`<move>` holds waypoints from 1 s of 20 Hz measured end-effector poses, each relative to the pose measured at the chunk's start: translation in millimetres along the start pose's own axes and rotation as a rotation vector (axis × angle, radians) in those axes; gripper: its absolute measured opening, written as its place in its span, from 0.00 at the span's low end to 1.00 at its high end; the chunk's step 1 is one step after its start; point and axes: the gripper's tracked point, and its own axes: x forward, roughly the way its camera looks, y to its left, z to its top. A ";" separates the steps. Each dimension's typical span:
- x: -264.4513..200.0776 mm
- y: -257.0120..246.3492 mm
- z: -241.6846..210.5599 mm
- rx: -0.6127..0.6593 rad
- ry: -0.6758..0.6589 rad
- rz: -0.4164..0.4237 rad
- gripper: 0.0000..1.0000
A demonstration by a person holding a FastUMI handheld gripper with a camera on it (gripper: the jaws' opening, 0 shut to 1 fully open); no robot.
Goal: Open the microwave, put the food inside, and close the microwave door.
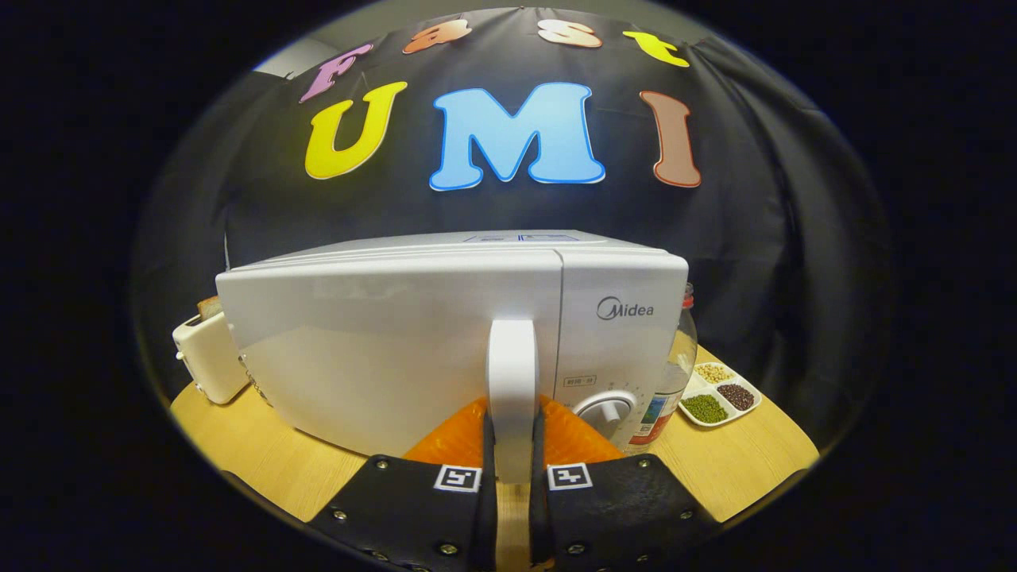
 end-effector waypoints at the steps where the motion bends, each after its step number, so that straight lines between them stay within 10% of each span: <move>1: 0.5 0.6 -3.9 0.004 0.004 0.011 0.16; 20: -46.8 10.1 -16.7 -0.052 0.027 -0.005 0.04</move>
